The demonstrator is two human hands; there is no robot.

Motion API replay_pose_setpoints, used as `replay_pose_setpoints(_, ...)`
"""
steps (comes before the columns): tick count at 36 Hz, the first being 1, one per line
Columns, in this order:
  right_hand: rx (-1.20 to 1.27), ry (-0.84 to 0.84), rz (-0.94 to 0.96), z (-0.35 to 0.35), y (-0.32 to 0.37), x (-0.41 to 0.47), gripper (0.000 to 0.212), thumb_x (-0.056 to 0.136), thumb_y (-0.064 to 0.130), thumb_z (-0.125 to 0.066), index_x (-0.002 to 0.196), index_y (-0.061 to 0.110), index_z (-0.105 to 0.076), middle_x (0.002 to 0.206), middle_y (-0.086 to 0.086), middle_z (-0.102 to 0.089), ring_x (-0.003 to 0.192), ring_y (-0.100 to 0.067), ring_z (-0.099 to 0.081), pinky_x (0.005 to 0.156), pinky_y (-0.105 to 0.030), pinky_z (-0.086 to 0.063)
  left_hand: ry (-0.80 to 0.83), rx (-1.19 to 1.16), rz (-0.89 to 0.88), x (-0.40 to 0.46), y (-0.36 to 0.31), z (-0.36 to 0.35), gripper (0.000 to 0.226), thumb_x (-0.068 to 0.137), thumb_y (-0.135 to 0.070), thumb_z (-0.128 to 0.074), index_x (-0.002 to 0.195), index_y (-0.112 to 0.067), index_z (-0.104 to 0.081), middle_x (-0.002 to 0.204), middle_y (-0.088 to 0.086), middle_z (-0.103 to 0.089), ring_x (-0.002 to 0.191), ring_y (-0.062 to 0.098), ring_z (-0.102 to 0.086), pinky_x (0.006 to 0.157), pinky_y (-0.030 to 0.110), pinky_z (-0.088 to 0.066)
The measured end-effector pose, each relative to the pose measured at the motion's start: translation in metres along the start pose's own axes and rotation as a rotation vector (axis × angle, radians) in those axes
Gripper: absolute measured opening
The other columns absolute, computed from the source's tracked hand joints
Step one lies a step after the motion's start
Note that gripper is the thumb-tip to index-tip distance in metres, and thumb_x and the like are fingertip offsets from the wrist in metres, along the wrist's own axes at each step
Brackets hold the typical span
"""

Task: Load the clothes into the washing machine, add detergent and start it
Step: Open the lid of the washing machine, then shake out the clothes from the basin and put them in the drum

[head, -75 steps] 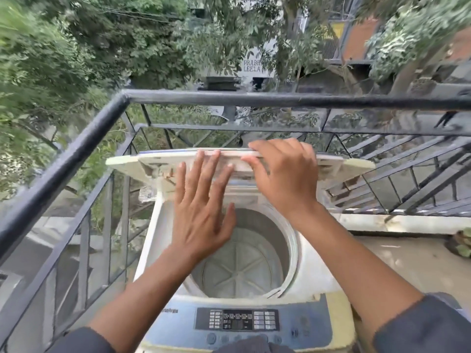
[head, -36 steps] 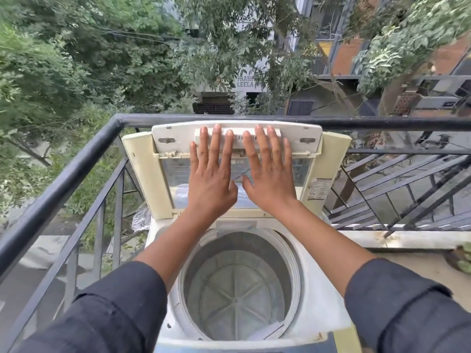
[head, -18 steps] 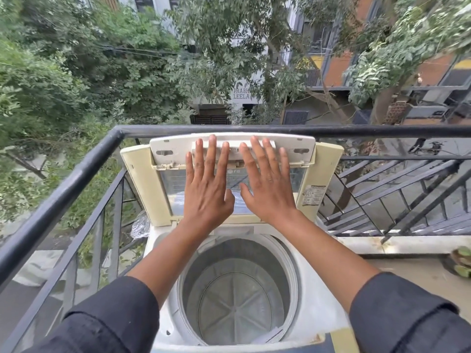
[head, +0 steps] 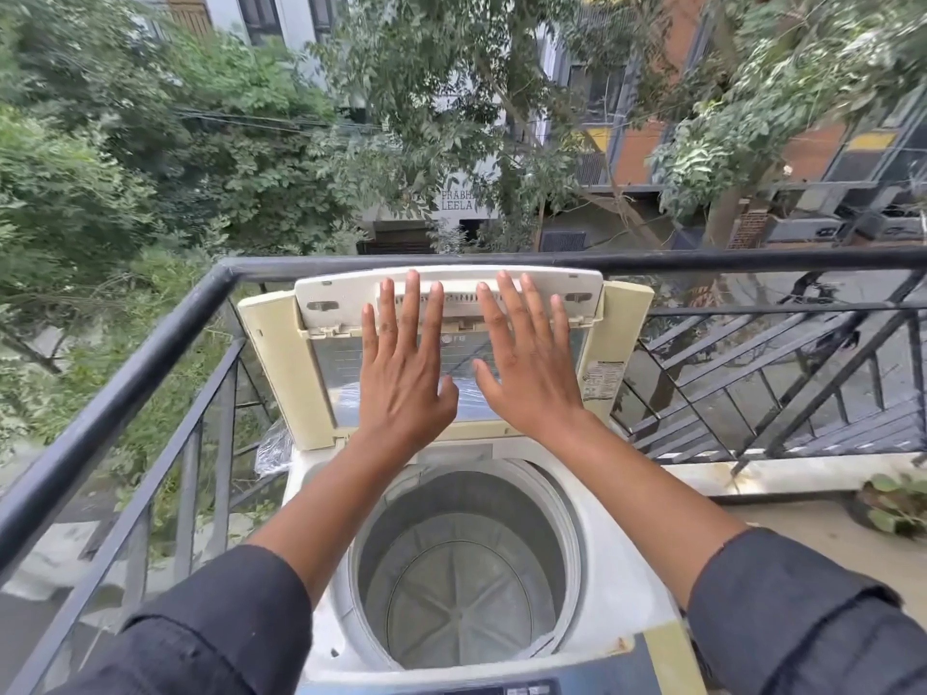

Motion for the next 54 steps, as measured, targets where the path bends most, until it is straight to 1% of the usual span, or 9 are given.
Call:
replay_pose_setpoints(10,0.024,0.036,-0.068,0.008,0.004,-0.016,0.089,0.095,0.040,-0.064,0.166,0.018,-0.015,0.174,-0.010,-0.011,0.161,-0.033,-0.008,0.125,-0.063,-0.016,0.034,-0.041,-0.048,-0.015,-0.007,-0.001,0.109,0.085,-0.033,-0.064,0.170,-0.013,0.002,0.177,0.015,0.014,0.163,0.039,0.013,0.132,0.059,-0.007)
replay_pose_setpoints(18,0.092,0.020,-0.230,0.014,-0.004,-0.050,0.083,0.093,0.045,-0.062,0.163,0.019,-0.025,0.168,-0.009,-0.030,0.153,-0.034,-0.030,0.122,-0.053,-0.030,0.178,-0.088,-0.110,-0.042,-0.019,-0.020,0.108,0.085,-0.038,-0.061,0.171,-0.020,0.001,0.179,0.009,0.007,0.164,0.035,0.013,0.133,0.057,-0.002)
replay_pose_setpoints(22,0.123,0.048,-0.331,0.007,-0.016,-0.081,0.077,0.094,0.046,-0.059,0.160,0.019,-0.032,0.162,-0.009,-0.039,0.148,-0.033,-0.038,0.120,-0.052,-0.033,0.269,-0.132,-0.164,-0.056,-0.031,-0.034,0.105,0.086,-0.041,-0.061,0.171,-0.021,-0.003,0.179,0.011,-0.002,0.165,0.037,0.005,0.133,0.056,-0.002)
replay_pose_setpoints(26,0.178,0.076,-0.442,0.008,-0.031,-0.118,0.071,0.092,0.043,-0.060,0.155,0.018,-0.040,0.155,-0.007,-0.048,0.142,-0.031,-0.045,0.118,-0.048,-0.037,0.388,-0.232,-0.214,-0.068,-0.053,-0.049,0.089,0.091,-0.056,-0.038,0.171,-0.026,-0.010,0.178,0.007,-0.015,0.165,0.037,-0.006,0.131,0.060,-0.010)
replay_pose_setpoints(29,0.195,0.110,-0.497,0.010,-0.046,-0.146,0.064,0.092,0.040,-0.061,0.150,0.018,-0.046,0.146,-0.005,-0.056,0.133,-0.029,-0.051,0.110,-0.048,-0.044,0.475,-0.290,-0.267,-0.076,-0.075,-0.061,0.085,0.094,-0.063,-0.027,0.170,-0.029,-0.011,0.178,0.004,-0.015,0.165,0.035,-0.009,0.132,0.059,-0.009)
replay_pose_setpoints(36,0.236,0.251,-0.621,0.005,-0.107,-0.205,0.057,0.095,0.033,-0.065,0.148,0.021,-0.050,0.141,-0.003,-0.061,0.128,-0.026,-0.052,0.106,-0.042,-0.045,0.584,-0.419,-0.282,-0.075,-0.134,-0.083,0.078,0.100,-0.058,-0.033,0.169,-0.029,-0.016,0.176,0.004,-0.022,0.163,0.031,-0.019,0.133,0.051,-0.013)
replay_pose_setpoints(41,0.245,0.370,-0.670,-0.013,-0.166,-0.230,0.057,0.097,0.034,-0.062,0.151,0.019,-0.047,0.144,-0.004,-0.058,0.133,-0.027,-0.049,0.108,-0.041,-0.044,0.652,-0.463,-0.280,-0.061,-0.186,-0.101,0.071,0.107,-0.046,-0.048,0.169,-0.024,-0.021,0.172,0.006,-0.032,0.159,0.027,-0.029,0.129,0.039,-0.020)
replay_pose_setpoints(47,0.285,0.449,-0.683,-0.043,-0.239,-0.248,0.055,0.101,0.040,-0.058,0.150,0.020,-0.048,0.147,-0.002,-0.057,0.136,-0.026,-0.048,0.112,-0.042,-0.042,0.747,-0.471,-0.229,-0.041,-0.252,-0.136,0.067,0.108,-0.039,-0.052,0.168,-0.022,-0.026,0.168,0.006,-0.040,0.154,0.025,-0.035,0.124,0.033,-0.023)
replay_pose_setpoints(54,0.339,0.575,-0.693,-0.097,-0.317,-0.282,0.054,0.098,0.038,-0.056,0.150,0.023,-0.046,0.149,-0.004,-0.056,0.142,-0.028,-0.046,0.116,-0.050,-0.039,0.856,-0.443,-0.123,-0.029,-0.312,-0.202,0.063,0.107,-0.038,-0.053,0.165,-0.025,-0.032,0.164,0.004,-0.047,0.146,0.027,-0.047,0.117,0.039,-0.039)
Point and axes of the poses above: each hand's wrist, its own x-axis towards the middle knuckle, its own z-axis out of the back of the hand, y = z × x, the point moved 5 cm from there along x, towards the middle knuckle
